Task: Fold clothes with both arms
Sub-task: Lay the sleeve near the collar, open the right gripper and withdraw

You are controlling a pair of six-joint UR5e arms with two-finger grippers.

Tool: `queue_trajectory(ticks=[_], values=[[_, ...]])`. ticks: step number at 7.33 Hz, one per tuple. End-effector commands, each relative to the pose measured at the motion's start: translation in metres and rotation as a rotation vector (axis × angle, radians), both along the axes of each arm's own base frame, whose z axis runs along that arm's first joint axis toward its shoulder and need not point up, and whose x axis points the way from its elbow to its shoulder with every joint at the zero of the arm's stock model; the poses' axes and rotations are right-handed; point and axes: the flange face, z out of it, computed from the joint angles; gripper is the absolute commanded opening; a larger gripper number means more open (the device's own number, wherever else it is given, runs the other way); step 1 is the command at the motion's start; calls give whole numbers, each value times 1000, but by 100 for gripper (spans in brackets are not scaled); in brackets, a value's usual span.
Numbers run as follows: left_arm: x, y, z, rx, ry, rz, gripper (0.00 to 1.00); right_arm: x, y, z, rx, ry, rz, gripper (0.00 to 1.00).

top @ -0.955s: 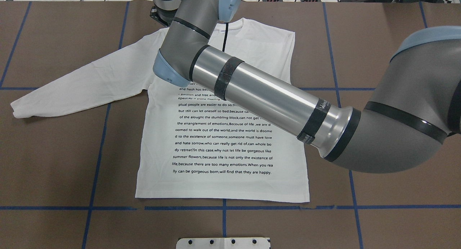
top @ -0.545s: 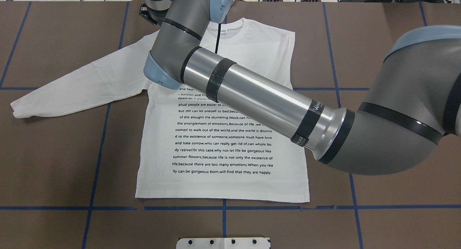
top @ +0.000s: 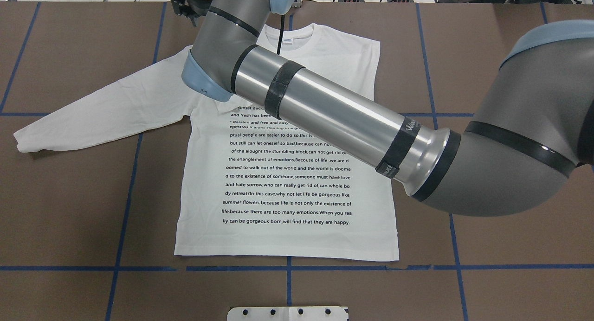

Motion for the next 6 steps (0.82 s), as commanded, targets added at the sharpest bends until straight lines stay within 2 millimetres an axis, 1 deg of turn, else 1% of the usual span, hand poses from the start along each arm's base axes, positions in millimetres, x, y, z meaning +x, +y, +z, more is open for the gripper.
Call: queue_trajectory(ticks=[1,2,3,4,5,6], values=[[0,-22,-19,223,-1,-7,100,90,-30,48,-29,92,-100,100],[20,-60,-16,245,22,-10,100,133,-41,99,-37,109,-152,100],[34,-77,-11,221,37,-15,100,178,-56,155,-14,113,-202,100],[49,-77,-11,246,42,10,100,224,-59,216,32,137,-245,100],[79,-70,-9,247,55,55,100,275,-57,276,77,156,-295,100],[100,-51,16,157,68,49,100,332,-52,335,97,165,-328,100]])
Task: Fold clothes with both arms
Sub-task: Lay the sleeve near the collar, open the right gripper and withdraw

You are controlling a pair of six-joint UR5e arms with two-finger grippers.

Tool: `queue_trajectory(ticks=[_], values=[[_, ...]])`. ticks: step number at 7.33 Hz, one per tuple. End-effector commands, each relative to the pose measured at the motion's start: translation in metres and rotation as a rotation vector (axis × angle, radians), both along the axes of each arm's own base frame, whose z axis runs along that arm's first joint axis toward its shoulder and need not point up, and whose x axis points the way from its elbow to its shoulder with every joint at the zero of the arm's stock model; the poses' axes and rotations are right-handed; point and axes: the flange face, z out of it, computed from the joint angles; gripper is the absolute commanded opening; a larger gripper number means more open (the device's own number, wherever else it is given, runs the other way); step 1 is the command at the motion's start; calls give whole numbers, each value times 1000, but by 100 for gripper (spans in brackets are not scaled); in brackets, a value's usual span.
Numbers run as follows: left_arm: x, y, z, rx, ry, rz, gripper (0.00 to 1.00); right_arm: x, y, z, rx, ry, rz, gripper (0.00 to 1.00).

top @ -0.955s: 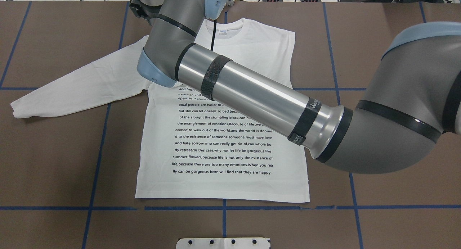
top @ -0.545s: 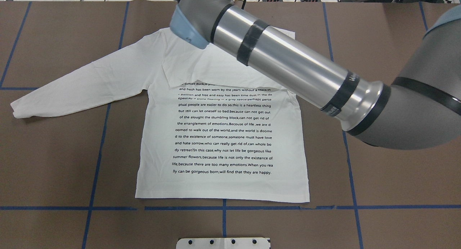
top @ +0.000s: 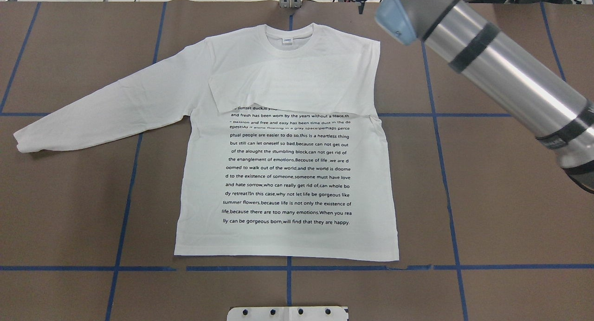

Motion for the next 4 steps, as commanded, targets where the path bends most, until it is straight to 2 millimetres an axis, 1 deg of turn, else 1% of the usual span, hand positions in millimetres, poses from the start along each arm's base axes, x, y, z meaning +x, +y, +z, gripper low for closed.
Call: queue_trajectory(ticks=[1,2,3,4], values=[[43,33,36,-115,29,-6,100,119,18,123,48,8,-85,100],[56,65,68,-135,42,-10,100,165,39,170,75,13,-119,100],[71,87,76,-159,92,-47,100,202,63,213,82,13,-141,100],[101,111,88,-199,114,-54,100,220,92,239,86,7,-160,100]])
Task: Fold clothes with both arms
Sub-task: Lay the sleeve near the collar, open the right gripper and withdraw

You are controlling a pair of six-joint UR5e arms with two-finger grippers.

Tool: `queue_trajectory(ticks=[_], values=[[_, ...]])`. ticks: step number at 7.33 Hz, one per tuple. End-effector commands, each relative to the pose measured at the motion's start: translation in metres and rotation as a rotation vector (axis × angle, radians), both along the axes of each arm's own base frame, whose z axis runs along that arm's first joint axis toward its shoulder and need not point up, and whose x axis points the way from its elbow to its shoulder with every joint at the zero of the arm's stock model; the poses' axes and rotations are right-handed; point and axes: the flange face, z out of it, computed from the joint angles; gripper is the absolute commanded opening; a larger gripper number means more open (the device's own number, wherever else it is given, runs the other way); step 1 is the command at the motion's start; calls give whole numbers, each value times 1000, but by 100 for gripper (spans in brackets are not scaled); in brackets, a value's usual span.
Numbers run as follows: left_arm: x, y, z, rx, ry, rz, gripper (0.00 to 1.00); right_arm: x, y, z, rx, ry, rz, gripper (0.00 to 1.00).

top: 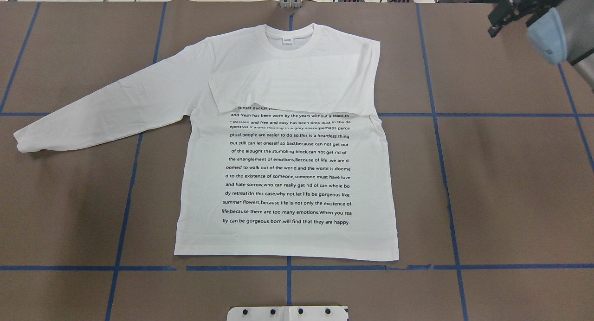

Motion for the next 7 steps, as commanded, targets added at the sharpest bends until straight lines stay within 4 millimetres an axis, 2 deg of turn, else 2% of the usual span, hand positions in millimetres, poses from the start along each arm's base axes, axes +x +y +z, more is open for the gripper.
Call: queue_trajectory(ticks=[1,2,3,4,7], values=[[44,41,32,-67,49,-46,100,47,46,38,18,-15,-17,100],[51,42,49,-76,64,-56,98,48,50,40,17,-13,-17,100],[53,39,55,-109,76,-86,92,48,50,40,19,-13,-17,100],[55,39,55,-146,89,-112,87,48,50,39,22,-14,-17,100],[74,34,45,-175,114,-116,85,49,51,40,17,-10,-15,100]])
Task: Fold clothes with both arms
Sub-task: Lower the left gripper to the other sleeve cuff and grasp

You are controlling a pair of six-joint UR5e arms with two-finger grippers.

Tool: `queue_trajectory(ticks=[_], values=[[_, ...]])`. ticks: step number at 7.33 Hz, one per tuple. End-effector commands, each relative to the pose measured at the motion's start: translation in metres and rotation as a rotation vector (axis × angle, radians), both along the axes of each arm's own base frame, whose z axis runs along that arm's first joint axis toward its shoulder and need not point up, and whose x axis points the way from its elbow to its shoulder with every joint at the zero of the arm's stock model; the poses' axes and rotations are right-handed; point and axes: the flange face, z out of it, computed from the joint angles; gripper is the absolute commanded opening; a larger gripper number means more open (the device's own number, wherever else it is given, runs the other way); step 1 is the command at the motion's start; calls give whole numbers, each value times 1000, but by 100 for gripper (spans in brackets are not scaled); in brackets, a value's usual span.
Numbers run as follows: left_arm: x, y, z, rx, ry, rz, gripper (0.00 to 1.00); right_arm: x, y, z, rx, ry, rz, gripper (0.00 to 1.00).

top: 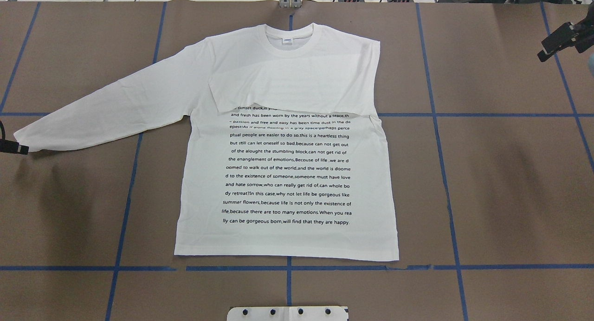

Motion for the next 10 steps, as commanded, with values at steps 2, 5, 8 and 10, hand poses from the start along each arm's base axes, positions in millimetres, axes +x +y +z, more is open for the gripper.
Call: queue_trajectory(ticks=[2,5,8,10], values=[[17,-16,0,-16,12,-1,85,0,0,1,-1,2,1,100],[18,-17,8,-26,8,0,59,0,-2,-5,2,0,5,100],[18,-14,6,-12,17,13,0,-2,-3,-10,6,-3,9,100],[21,-19,-14,14,42,25,0,-2,-3,-9,3,-3,10,100]])
